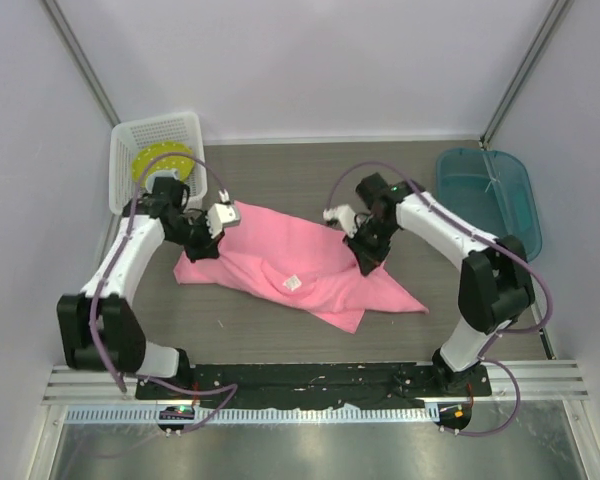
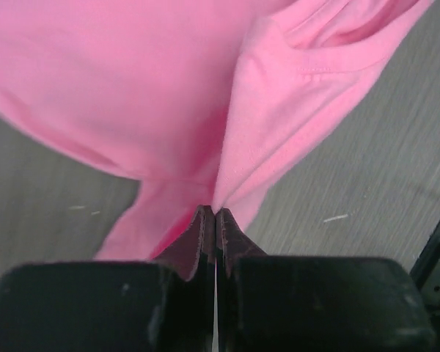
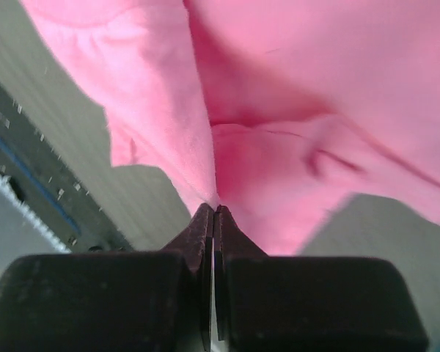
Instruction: Pin the brooch onto the clothing
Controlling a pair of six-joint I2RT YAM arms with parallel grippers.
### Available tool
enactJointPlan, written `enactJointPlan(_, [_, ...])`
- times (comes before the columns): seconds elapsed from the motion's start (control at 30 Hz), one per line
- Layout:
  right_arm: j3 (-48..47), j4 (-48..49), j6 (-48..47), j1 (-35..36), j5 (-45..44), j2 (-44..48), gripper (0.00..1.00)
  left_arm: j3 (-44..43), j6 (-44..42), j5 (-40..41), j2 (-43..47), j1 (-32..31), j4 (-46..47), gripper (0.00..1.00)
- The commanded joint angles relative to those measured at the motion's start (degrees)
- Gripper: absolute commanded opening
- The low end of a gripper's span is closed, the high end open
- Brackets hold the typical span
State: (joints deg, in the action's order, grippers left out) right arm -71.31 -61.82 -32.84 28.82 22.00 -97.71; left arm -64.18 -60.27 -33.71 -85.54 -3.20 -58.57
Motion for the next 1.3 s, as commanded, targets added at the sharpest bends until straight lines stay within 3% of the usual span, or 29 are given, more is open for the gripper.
enactJointPlan(0.0, [-12.5, -3.0, 2.0, -7.3, 0.1, 9.6, 0.01, -4.2, 11.6, -6.3, 14.6, 1.4, 4.4, 0.0])
enactJointPlan(0.1, [-11.4, -4.9, 0.2, -8.7, 1.5, 18.3, 0.01, 1.0, 6.0, -7.7, 27.8, 1.9, 1.2, 0.0])
enactJointPlan(0.2, [-1.1, -1.7, -0.6, -6.9, -3.2, 27.4, 0.01, 13.0, -1.2, -5.9, 41.3, 1.9, -0.4, 0.0])
enactJointPlan(0.27, [6.9, 3.3, -0.8, -5.9, -5.9, 29.3, 0.01, 18.4, 0.3, -1.7, 44.9, 1.9, 3.7, 0.0])
enactJointPlan(0.37, [7.3, 7.4, 0.9, -6.0, -7.1, 27.8, 0.01, 22.6, 6.3, 1.6, 42.7, 1.8, 12.4, 0.0])
enactJointPlan(0.53, [0.0, 8.0, 2.5, -6.0, -5.9, 25.7, 0.01, 13.8, 19.2, 2.2, 33.6, 1.8, 17.5, 0.0])
enactJointPlan(0.7, [-4.2, 10.6, 3.3, -6.0, -9.4, 28.4, 0.01, 5.3, 27.8, 2.2, 31.7, 1.8, 20.0, 0.0])
enactJointPlan(0.97, [-26.9, 12.5, 4.9, -6.0, -17.2, 28.2, 0.01, -10.6, 45.6, 9.7, 32.2, 1.8, 26.4, 0.0])
enactJointPlan(1.13, [-43.4, 12.7, 6.1, -6.0, -17.8, 26.6, 0.01, -23.2, 47.7, 9.5, 33.2, 1.8, 26.9, 0.0])
enactJointPlan(1.27, [-50.1, 12.7, 6.6, -6.0, -13.4, 28.8, 0.01, -29.9, 50.3, 8.6, 35.9, 1.8, 27.2, 0.0])
